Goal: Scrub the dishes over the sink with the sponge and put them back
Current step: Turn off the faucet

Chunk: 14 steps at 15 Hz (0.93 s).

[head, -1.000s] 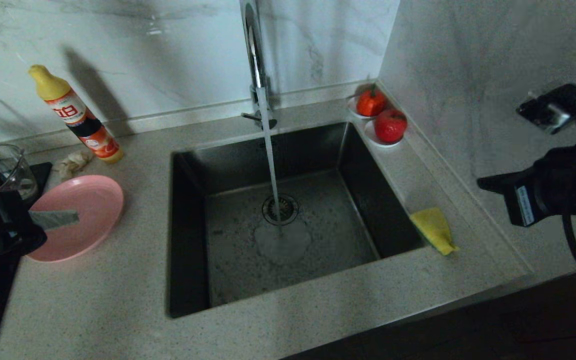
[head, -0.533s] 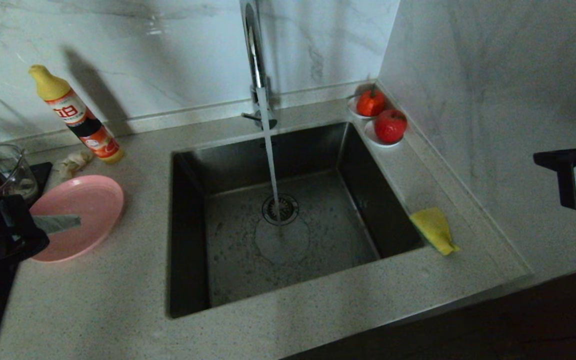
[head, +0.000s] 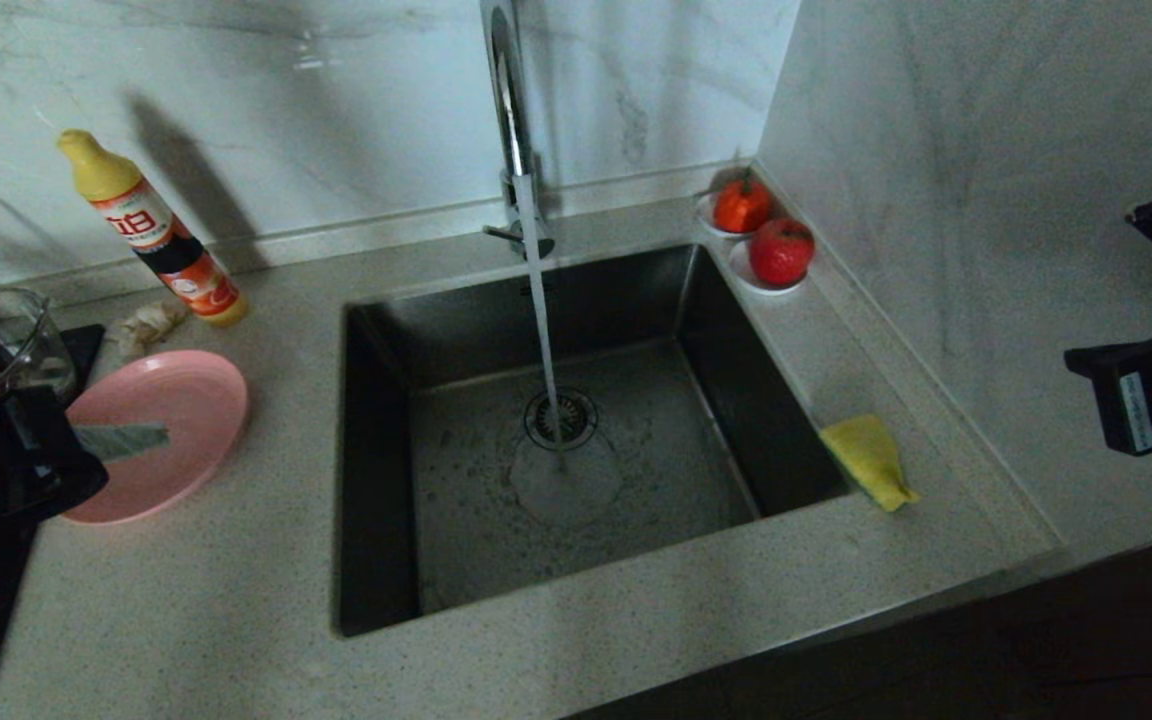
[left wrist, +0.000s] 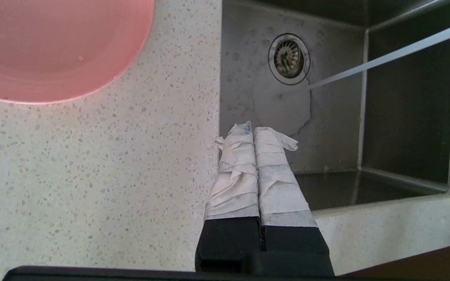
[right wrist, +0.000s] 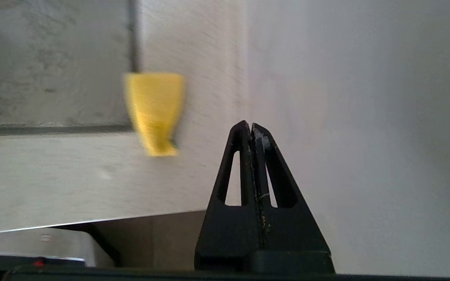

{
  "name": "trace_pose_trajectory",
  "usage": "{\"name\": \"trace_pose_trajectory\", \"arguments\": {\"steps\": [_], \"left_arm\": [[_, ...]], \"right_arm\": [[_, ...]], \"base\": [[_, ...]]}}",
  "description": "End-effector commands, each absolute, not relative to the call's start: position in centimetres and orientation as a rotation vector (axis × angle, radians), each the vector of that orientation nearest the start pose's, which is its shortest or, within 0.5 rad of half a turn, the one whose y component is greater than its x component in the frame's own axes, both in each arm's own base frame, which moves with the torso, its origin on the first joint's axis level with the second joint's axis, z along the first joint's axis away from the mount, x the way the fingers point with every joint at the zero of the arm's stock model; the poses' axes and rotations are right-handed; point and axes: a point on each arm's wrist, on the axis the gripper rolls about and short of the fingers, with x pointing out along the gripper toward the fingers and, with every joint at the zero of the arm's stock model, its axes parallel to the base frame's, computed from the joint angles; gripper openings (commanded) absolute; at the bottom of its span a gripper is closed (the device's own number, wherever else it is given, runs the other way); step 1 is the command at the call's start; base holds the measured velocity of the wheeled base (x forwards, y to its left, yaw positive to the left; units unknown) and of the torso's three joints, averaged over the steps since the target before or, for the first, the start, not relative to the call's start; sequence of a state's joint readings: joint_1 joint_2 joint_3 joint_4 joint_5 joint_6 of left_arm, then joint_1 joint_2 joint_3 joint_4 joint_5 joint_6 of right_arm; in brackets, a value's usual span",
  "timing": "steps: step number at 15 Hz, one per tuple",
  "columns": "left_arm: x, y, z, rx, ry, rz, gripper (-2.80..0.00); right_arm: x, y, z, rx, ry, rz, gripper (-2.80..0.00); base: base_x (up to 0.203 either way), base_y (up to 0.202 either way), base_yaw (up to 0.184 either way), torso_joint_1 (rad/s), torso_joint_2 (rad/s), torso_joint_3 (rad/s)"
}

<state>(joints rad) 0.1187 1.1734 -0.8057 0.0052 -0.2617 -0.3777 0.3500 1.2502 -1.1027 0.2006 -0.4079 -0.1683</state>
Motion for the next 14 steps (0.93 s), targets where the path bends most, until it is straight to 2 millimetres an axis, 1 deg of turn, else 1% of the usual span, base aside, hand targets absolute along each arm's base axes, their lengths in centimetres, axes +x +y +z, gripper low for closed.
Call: {"name": "trace_pose_trajectory", "arguments": {"steps": [1,3,7,9,12,14], "left_arm": [[17.2,1.4,24.3,-0.448,0.407,-0.070,-2.80],[17.2,1.4,24.1,-0.448,0.414,-0.070,-2.80],[17.3,1.5,24.1,-0.446,0.414,-0.069,-2.80],[17.2,1.4,24.2,-0.448,0.414,-0.070,-2.80],[17.2,1.4,24.1,-0.448,0.414,-0.070,-2.80],[17.1,1.4,24.1,-0.448,0.414,-0.070,-2.80]], "right_arm": [[18.1,4.5,29.3,-0.301,0.363,-0.090,-2.80],[17.8,3.7,28.5,-0.302,0.388,-0.119,-2.80],[16.3,1.5,28.3,-0.274,0.387,-0.220,-2.80],[14.8,0.9,28.3,-0.262,0.368,-0.247,-2.80],[12.1,0.0,28.3,-0.248,0.322,-0.287,-2.80],[10.4,-0.4,28.1,-0.234,0.296,-0.282,-2.80]], "base": [[0.000,0.000,0.000,0.000,0.00,0.000],[0.000,0.000,0.000,0.000,0.00,0.000],[0.000,0.000,0.000,0.000,0.00,0.000],[0.000,0.000,0.000,0.000,0.00,0.000],[0.000,0.000,0.000,0.000,0.00,0.000],[0.000,0.000,0.000,0.000,0.00,0.000]]}}
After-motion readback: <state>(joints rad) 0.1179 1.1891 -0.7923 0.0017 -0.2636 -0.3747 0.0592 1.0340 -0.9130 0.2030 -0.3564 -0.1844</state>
